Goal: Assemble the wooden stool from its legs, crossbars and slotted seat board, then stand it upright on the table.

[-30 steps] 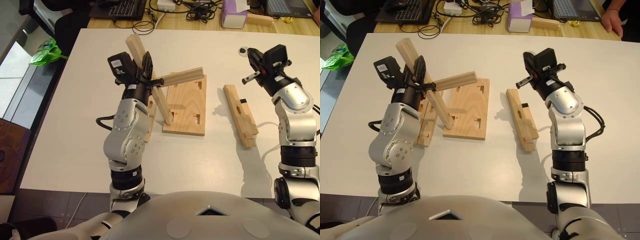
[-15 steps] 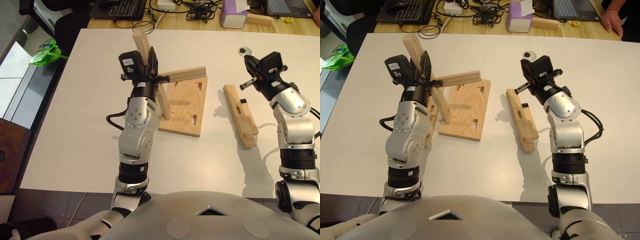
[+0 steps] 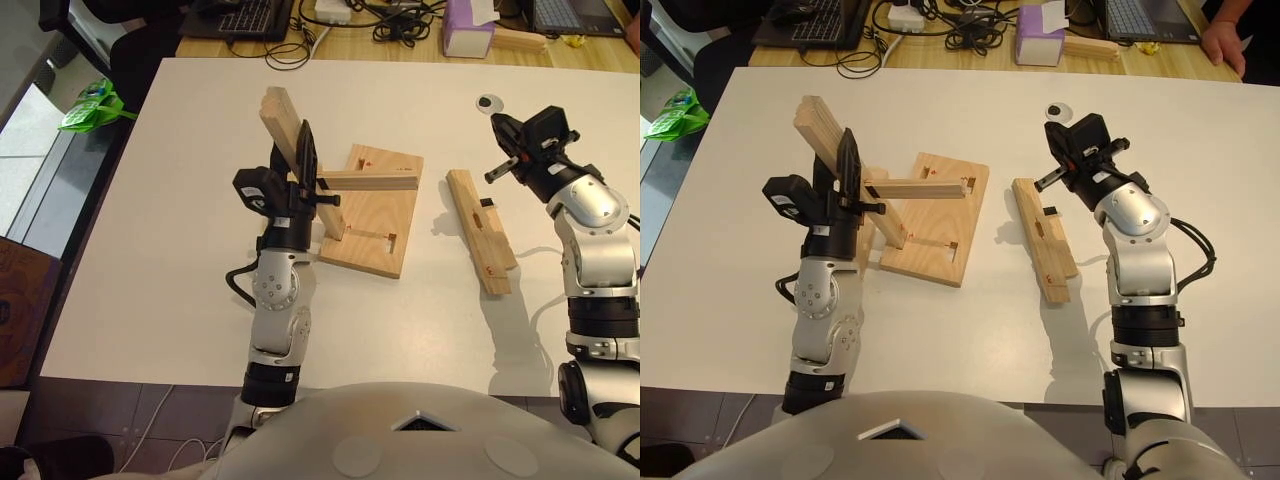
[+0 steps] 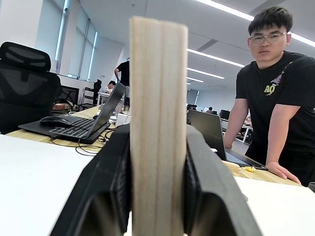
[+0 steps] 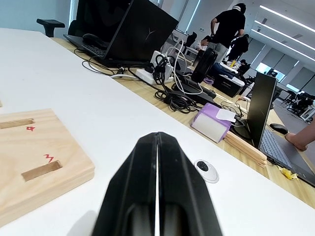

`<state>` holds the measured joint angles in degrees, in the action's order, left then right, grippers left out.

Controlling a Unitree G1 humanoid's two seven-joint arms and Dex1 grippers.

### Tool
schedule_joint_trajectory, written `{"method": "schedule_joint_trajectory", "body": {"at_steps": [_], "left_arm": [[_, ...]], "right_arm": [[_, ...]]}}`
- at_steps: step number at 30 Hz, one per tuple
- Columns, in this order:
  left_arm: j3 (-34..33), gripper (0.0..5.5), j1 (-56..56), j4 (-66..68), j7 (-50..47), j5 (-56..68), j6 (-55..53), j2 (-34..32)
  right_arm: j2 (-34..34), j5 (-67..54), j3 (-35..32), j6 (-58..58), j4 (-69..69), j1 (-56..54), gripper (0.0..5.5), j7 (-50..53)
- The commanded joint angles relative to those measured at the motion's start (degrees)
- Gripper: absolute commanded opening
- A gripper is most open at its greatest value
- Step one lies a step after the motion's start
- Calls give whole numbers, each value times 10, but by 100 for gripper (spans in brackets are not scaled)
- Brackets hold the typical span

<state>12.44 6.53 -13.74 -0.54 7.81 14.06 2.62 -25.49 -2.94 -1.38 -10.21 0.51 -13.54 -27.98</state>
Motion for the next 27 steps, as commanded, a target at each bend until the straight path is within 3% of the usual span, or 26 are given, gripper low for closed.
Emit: {"method": "schedule_joint_trajectory", "body": {"at_steps": [1,11,15,21,27], "left_arm": [[29,102,6,31,18,-32,-4,2],[5,102,17,68,34,-10,10,9],[9,102,24,84,57,6,74,11],[25,102,18,94,43,-74,33,-14],[-3,102,29,120,48,7,54,11]], "right_arm": [[-4,1,-5,9,-8,-6,0,4],[2,-5,-8,18,-11,-5,0,17],[0,-8,-9,25,-15,-12,0,14],[0,-6,-10,29,-14,-10,0,13],[-1,-5,-9,31,-18,-17,0,11]]}}
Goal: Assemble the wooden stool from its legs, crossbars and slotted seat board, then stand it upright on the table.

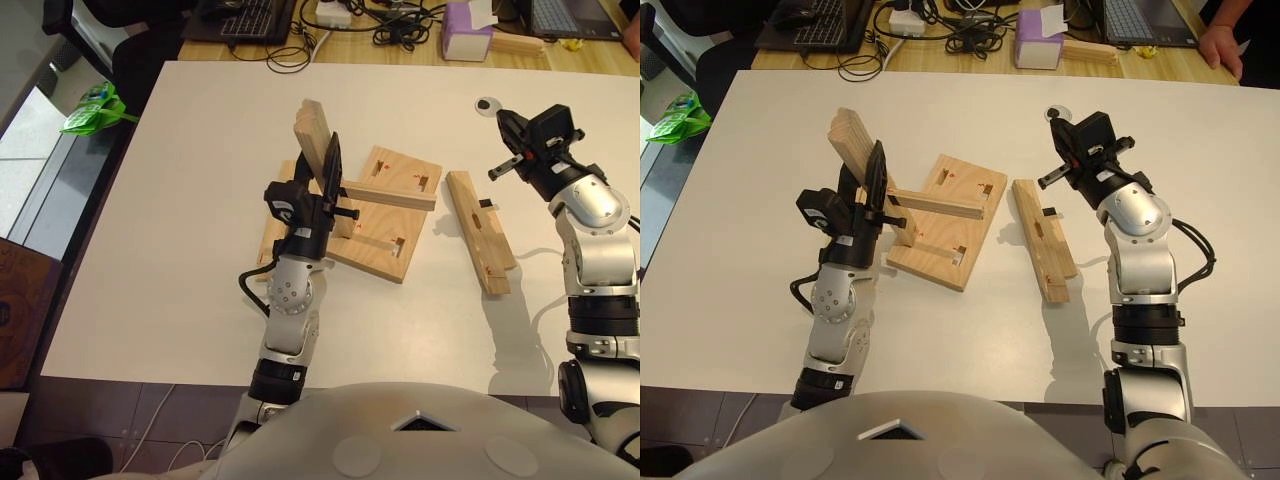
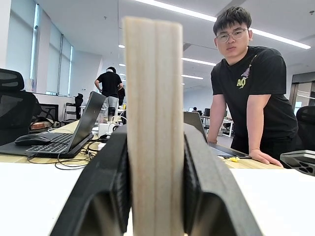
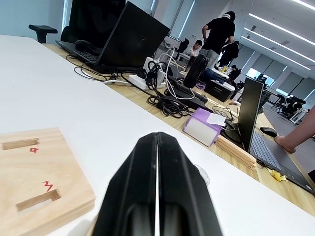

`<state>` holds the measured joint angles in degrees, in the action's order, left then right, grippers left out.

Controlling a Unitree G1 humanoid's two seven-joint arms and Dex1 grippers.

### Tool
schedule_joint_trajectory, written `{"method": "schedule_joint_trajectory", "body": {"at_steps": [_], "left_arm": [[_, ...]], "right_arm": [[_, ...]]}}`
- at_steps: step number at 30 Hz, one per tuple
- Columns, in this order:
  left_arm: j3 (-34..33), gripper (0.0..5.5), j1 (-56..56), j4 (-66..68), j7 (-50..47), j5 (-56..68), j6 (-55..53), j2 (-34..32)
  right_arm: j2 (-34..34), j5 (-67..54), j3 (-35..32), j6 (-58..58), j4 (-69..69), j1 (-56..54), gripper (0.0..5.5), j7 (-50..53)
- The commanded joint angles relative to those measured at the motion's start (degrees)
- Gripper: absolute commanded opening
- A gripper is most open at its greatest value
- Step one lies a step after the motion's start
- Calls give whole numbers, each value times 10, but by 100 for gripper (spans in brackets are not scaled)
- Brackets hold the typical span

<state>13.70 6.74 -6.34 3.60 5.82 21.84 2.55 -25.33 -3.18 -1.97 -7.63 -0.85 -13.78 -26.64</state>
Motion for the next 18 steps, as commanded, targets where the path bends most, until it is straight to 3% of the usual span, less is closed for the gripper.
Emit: {"method": "schedule_joint_trajectory", "body": {"at_steps": [1,11,18], "left_arm": [[-19,102,26,52,4,29,-24,14],[-9,102,19,75,-2,12,-16,5],[-26,102,5,93,-74,-62,-44,8]], "right_arm": [[-3,-2,-2,6,-6,-16,0,-4],[-3,0,-1,18,-10,-12,0,-7],[-4,3,2,27,-18,-15,0,-6]]}}
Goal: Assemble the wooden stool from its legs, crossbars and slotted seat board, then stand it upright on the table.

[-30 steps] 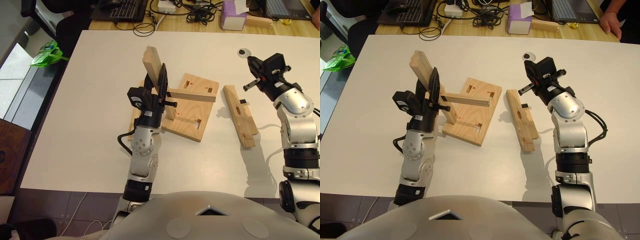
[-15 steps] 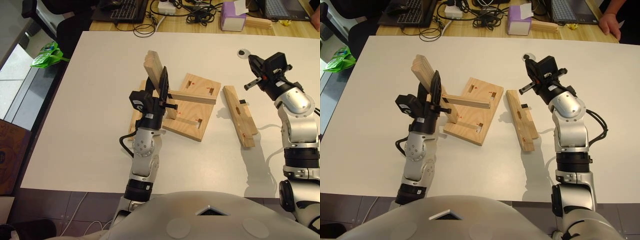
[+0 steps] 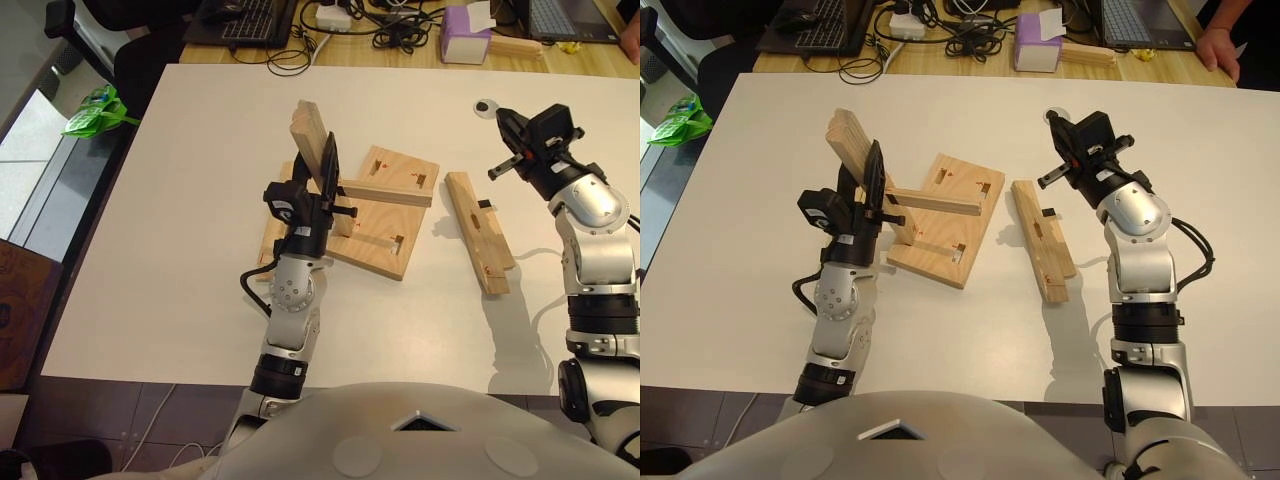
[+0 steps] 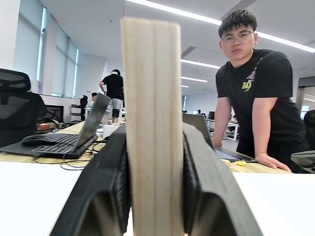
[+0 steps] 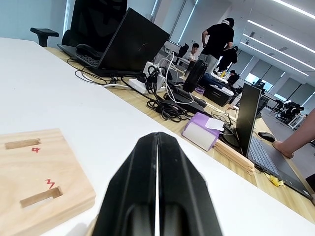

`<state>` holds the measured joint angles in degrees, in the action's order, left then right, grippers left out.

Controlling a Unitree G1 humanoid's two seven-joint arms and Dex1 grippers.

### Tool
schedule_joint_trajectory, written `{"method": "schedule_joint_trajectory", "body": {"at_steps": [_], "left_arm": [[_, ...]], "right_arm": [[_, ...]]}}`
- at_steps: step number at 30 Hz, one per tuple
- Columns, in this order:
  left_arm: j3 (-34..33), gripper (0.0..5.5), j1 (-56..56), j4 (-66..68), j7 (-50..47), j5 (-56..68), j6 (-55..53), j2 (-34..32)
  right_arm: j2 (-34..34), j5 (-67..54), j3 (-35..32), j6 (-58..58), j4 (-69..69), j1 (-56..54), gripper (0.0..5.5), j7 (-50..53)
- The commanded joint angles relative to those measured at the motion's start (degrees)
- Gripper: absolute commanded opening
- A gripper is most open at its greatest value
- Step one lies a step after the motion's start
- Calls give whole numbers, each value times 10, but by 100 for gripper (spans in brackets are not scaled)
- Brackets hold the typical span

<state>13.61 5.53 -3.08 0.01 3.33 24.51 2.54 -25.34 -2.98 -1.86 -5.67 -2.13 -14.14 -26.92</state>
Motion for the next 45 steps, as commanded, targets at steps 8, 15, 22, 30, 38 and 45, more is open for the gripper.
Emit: {"method": "schedule_joint_trajectory", "body": {"at_steps": [8,15,22,30,38,45], "left_arm": [[-12,102,-54,144,-108,-75,-76,27],[19,103,-51,163,-91,-68,-149,12],[15,103,-52,159,-93,-53,-146,12],[2,103,-53,127,-91,-34,-51,19],[-14,207,-52,124,-93,-22,-11,32],[-17,240,-58,119,-91,-26,1,32]], "right_arm": [[-3,3,3,12,-7,-9,0,-1],[-4,1,6,14,-12,-14,0,-5],[-3,2,8,15,-11,-13,0,-5],[-1,6,13,25,-9,1,0,-5],[-2,11,22,32,-4,16,0,-5],[1,12,33,33,-3,21,0,-6]]}}
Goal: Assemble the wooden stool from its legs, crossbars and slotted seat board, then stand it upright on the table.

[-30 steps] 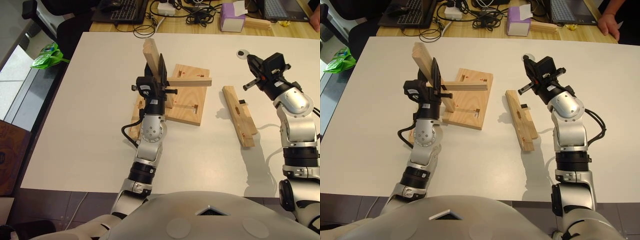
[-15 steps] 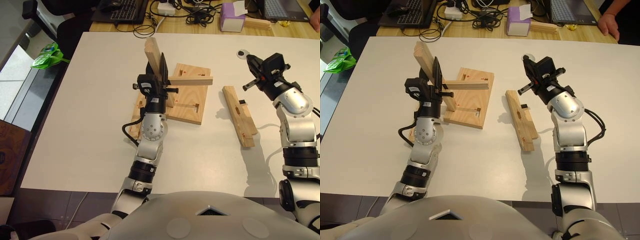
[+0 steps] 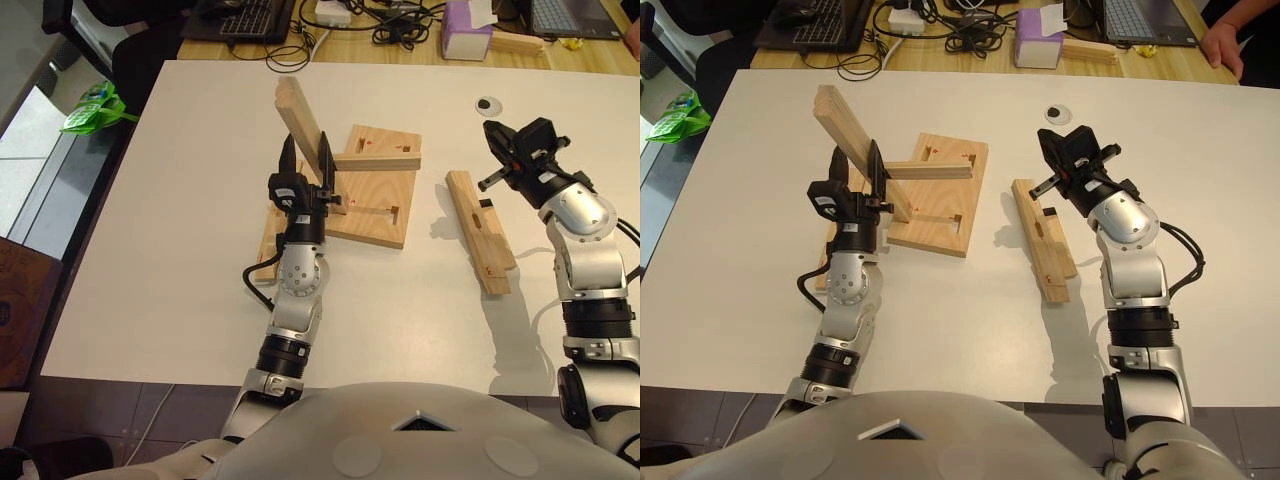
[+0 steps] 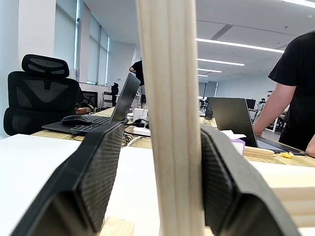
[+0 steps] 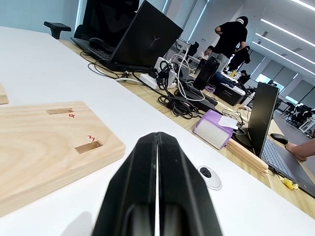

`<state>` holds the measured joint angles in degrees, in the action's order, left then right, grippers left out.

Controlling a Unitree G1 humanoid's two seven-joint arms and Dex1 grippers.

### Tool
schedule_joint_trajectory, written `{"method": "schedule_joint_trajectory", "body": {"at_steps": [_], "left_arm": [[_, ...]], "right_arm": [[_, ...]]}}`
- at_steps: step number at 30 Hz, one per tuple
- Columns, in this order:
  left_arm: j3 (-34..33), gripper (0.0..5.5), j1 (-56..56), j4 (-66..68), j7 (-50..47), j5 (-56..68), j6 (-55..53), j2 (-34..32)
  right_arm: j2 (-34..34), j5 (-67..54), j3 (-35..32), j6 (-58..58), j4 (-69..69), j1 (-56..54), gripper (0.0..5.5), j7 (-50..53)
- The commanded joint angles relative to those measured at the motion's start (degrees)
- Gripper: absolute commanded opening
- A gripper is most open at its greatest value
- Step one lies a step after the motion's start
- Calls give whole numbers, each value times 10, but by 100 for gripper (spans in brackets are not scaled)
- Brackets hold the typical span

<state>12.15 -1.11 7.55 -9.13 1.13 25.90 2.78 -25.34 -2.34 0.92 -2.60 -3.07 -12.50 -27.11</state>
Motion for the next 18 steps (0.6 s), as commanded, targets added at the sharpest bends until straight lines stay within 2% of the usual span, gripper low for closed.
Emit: {"method": "schedule_joint_trajectory", "body": {"at_steps": [1,4,9,14,18], "left_arm": [[-3,240,7,10,-1,-6,-9,30],[-3,240,-1,-3,-7,-18,-1,30],[-21,317,-46,-31,-7,-15,-3,27],[-31,409,-83,-125,3,6,-44,26],[-36,409,-111,-219,8,20,-105,18]], "right_arm": [[1,6,6,3,8,6,0,-4],[3,7,12,4,13,14,0,-4],[2,8,15,5,17,22,0,-5],[5,10,17,4,19,25,0,-2],[8,8,17,6,22,27,0,2]]}}
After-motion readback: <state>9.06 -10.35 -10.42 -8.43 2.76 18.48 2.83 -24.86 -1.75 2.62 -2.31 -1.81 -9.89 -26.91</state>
